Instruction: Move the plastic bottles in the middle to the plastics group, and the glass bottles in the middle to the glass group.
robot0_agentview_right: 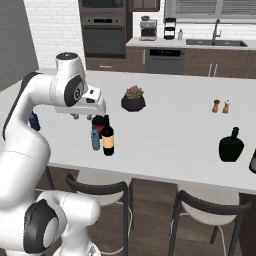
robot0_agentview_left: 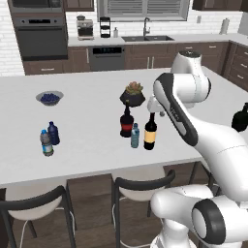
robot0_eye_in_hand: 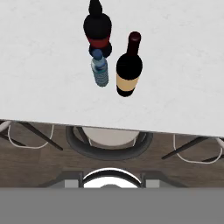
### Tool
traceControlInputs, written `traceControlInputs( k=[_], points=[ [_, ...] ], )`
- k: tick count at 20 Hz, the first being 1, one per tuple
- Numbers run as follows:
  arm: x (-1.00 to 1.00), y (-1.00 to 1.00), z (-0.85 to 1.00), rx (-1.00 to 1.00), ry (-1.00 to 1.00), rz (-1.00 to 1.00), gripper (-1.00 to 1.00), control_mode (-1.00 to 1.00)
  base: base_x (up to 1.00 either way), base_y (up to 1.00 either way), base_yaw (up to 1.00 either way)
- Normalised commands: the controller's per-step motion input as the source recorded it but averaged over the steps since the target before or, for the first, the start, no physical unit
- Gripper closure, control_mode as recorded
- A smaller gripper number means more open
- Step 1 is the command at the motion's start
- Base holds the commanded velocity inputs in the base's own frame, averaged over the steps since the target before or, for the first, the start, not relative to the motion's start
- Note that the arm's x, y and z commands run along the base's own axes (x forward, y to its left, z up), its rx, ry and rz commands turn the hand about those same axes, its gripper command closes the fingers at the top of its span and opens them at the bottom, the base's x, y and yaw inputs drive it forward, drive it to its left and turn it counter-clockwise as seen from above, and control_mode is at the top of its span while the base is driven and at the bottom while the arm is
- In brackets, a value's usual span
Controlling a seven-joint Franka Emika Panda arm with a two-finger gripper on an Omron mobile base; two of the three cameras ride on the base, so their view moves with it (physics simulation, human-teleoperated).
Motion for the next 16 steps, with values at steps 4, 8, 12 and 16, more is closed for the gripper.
traceControlInputs(
  k=[4,8,12,16],
  points=[
    [-0.06,-0.01,-0.01,0.00,0.00,0.00,-1.00,-1.00,0.00,0.00,0.00],
    [-0.03,-0.20,-0.06,0.00,-0.03,0.04,-1.00,-1.00,0.00,0.00,0.00],
    [0.32,-0.27,-0.05,0.00,0.08,0.07,-1.00,-1.00,0.00,0.00,0.00],
    [0.48,-0.17,-0.07,0.00,0.08,0.08,-1.00,-1.00,0.00,0.00,0.00]
  ],
)
